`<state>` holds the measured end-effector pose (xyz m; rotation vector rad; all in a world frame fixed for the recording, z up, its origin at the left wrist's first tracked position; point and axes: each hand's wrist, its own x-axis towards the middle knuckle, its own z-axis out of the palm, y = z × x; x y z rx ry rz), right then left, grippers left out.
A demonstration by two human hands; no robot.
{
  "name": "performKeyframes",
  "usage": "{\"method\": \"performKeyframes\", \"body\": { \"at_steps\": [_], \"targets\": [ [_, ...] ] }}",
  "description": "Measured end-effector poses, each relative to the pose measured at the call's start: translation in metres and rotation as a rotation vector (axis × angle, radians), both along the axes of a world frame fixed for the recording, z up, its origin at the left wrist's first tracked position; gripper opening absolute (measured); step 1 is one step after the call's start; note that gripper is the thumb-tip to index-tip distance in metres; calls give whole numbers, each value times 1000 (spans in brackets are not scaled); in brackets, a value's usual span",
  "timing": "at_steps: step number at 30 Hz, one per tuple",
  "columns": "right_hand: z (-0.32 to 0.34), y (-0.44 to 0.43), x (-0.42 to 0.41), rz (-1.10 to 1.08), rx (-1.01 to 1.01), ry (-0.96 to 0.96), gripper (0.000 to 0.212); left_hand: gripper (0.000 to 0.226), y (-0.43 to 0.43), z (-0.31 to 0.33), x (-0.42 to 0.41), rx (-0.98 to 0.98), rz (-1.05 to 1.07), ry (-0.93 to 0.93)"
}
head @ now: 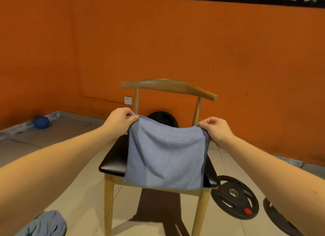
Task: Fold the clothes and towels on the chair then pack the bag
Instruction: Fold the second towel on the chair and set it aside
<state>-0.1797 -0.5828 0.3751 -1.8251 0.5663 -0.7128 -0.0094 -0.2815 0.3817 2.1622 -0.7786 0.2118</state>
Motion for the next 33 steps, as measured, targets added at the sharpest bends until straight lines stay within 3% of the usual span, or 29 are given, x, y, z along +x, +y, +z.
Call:
{"method": "performKeyframes", "body": {
  "at_steps": [7,16,23,27,30,33],
  "targets": [
    [-9,-56,102,-70,-58,80,24,25,-66,-18,102,27,92,34],
    [-85,-133,215,-128,-54,164,18,22,-142,-96,216,124,118,43],
    [-138,-158,246,-40,-94,394,20,21,-167,-154,254,208,93,145],
    [-135,-163,252,10,-164,495,17,18,-165,-161,260,286,32,102],
    [-128,-160,256,30,-201,573,12,17,-162,-157,262,237,35,117],
    [-124,-159,257,-6,-158,527,14,18,-162,-149,256,57,33,214]
  ]
}}
